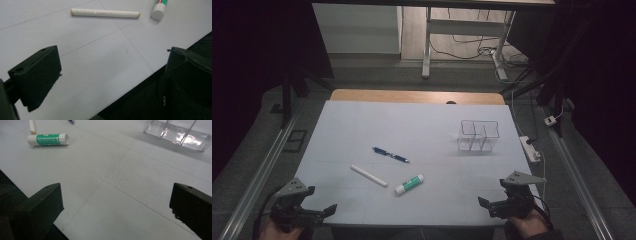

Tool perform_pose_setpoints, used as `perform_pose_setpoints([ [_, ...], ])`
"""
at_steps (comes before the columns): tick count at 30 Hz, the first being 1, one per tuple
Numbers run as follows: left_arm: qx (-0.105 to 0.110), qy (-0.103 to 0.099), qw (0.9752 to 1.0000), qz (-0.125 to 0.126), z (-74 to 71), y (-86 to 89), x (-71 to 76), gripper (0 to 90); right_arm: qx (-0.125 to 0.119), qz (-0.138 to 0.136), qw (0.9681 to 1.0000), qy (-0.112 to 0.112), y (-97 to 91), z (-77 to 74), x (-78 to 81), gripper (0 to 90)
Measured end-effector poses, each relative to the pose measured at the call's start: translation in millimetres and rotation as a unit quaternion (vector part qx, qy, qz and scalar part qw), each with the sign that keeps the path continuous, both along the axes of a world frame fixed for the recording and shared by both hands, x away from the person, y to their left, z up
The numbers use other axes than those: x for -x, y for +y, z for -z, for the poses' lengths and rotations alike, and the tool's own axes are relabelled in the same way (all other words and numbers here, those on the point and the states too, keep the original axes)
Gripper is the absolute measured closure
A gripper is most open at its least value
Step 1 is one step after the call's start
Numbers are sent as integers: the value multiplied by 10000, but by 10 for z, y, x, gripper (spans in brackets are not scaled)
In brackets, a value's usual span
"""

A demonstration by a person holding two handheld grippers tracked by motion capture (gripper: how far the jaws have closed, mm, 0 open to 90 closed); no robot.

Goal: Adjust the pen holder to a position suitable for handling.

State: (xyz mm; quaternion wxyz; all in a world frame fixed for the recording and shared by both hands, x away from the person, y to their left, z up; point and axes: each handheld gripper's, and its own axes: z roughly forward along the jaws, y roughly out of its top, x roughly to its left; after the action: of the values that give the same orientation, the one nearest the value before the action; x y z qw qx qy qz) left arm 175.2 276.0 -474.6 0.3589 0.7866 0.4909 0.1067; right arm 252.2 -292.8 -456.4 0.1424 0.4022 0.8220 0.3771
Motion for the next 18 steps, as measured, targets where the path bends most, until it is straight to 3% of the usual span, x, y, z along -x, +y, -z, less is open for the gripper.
perform_pose_setpoints([
  [18,-30,14,10000,-12,1,-1,-3,4,-1,-78,9999,80,10,3,-12,0],
])
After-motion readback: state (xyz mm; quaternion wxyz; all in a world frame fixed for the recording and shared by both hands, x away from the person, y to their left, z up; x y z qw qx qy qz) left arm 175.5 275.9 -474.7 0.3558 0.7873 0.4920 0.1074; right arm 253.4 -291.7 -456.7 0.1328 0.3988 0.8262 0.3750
